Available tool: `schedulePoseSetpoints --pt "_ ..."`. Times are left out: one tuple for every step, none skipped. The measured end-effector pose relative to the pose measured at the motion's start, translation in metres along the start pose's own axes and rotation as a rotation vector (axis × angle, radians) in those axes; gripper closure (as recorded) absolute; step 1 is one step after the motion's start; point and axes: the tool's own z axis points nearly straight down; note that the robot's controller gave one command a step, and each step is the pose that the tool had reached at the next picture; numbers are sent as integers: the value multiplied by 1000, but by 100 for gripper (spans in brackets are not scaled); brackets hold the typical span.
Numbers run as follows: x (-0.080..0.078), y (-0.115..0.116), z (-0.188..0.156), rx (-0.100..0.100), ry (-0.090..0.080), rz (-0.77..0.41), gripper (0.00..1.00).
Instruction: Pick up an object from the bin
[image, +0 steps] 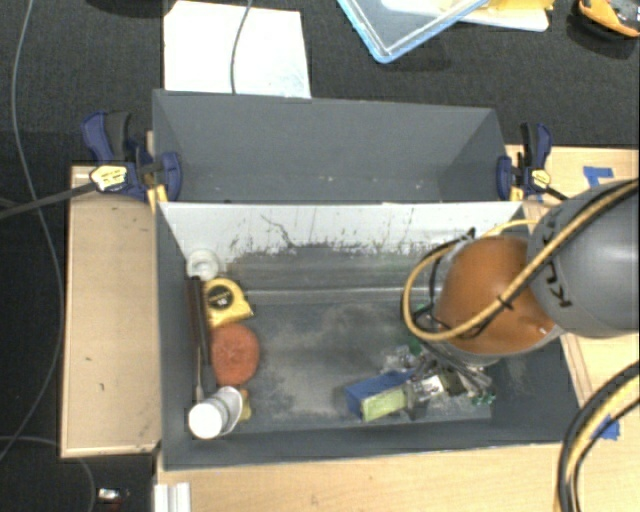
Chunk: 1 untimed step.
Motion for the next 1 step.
schedulePoseSetpoints --pt "0 0 0 0 0 1 100"
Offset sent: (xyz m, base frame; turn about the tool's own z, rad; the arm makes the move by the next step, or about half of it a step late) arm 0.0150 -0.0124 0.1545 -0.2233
